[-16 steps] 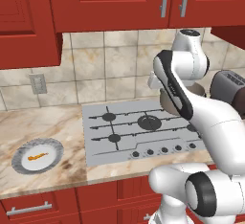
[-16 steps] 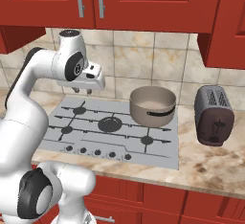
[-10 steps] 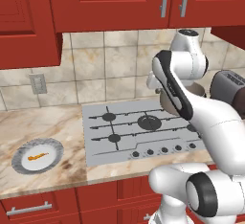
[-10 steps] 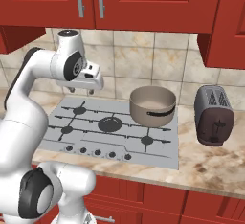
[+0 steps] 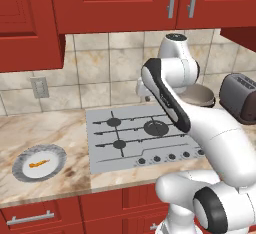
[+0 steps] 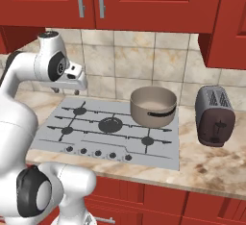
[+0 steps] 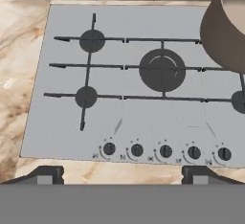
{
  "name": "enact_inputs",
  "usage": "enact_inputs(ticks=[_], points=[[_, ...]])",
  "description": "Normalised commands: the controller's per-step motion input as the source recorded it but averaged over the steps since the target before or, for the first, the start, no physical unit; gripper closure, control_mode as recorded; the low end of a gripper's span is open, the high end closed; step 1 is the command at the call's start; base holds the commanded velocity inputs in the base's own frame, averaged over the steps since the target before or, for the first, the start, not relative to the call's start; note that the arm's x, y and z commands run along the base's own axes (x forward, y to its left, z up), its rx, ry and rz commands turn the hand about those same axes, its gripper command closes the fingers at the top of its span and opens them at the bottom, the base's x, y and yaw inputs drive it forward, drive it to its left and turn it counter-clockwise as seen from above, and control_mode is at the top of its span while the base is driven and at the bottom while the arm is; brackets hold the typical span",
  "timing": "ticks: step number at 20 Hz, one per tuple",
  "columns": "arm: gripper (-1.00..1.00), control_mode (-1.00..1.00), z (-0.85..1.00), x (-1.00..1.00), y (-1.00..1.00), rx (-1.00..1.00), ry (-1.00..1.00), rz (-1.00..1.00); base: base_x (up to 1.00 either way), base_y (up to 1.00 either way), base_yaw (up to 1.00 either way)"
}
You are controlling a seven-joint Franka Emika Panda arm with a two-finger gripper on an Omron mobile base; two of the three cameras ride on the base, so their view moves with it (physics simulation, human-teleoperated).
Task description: Retrieve the frozen meat and place it in the pot on a burner. Then turn the burner on.
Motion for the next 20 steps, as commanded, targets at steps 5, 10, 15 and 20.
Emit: enact_inputs(ticks=[5, 10, 15, 20], points=[[-1.00, -1.00, -0.12, -0.16, 0.41, -0.02, 0.02, 0.09, 0.00, 0.00, 0.00], [-1.00, -1.00, -0.02, 0.00, 0.44, 0.00, 0.04, 0.26, 0.00, 0.00, 0.00], [-1.00, -1.00, -0.02, 0.00, 0.31, 0.00, 0.05, 0.20, 0.00, 0.00, 0.00], [-1.00, -1.00, -0.12, -0.01, 0.23, 0.00, 0.04, 0.16, 0.00, 0.00, 0.00]])
